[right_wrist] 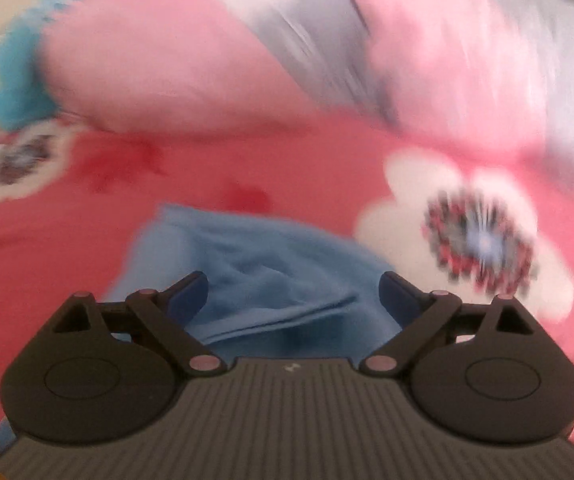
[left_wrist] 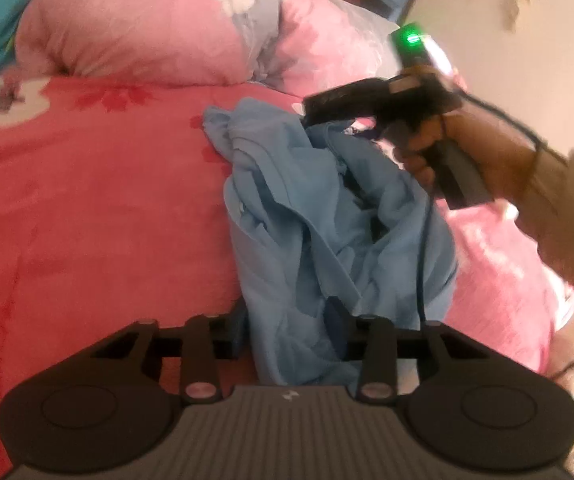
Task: Fold clothes
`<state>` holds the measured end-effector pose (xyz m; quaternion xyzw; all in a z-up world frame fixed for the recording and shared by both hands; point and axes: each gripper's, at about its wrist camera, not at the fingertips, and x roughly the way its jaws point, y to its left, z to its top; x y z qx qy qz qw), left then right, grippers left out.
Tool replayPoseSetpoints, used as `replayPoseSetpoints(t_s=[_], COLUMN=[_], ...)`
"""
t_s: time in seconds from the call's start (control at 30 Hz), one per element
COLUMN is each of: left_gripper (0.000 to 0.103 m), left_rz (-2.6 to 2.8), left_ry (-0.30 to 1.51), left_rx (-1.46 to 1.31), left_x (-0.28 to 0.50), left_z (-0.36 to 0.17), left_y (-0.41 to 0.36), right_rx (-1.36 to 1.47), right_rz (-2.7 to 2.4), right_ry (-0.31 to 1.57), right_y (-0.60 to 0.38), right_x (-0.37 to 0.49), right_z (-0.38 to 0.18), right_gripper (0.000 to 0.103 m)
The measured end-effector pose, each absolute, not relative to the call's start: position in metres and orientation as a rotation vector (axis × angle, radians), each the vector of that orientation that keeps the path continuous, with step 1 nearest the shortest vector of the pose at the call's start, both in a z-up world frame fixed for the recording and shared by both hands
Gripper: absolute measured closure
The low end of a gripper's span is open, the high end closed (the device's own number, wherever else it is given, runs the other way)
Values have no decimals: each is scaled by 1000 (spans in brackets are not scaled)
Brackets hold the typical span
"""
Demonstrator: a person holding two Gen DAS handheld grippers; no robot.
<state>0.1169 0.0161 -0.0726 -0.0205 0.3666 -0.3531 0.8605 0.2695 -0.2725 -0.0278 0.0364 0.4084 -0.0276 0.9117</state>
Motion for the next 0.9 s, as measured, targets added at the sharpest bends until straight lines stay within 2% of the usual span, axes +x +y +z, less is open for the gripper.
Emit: replayPoseSetpoints(t_s=[0.03, 0.07, 0.1, 0.13, 0.17, 0.23, 0.33, 0.47, 0.9], left_gripper=[71, 76, 78, 80, 83, 91, 95, 97, 97], left_rz=[-733, -722, -711, -704, -696, -679, -660, -638, -605], left_ry=[760, 750, 742, 739, 736, 737, 752, 752, 747], left_rx=[-16, 5, 24, 28, 32, 25, -15, -43, -89], left_x=[115, 113, 112, 111, 110, 111, 119, 128, 142], left_z=[-72, -72, -72, -72, -72, -72, -73, -73, -73], left_y=[14, 12, 11, 10, 10, 11, 16, 17, 18], right_rx=[134, 186, 183, 180, 177, 172, 167, 171, 259], right_rz=[-61, -47, -35, -23, -12, 10, 10, -7, -37], right_ry=[889, 921, 912, 903, 894, 878, 890, 906, 951], right_y=[-282, -290, -291, -292, -293, -296, -299, -305, -291], right_x=[277, 279, 273, 267, 261, 250, 227, 186, 2], right_z=[-39, -49, -50, -50, -51, -51, -44, -40, -28], right_gripper=[21, 37, 40, 49, 65, 83, 88, 89, 90])
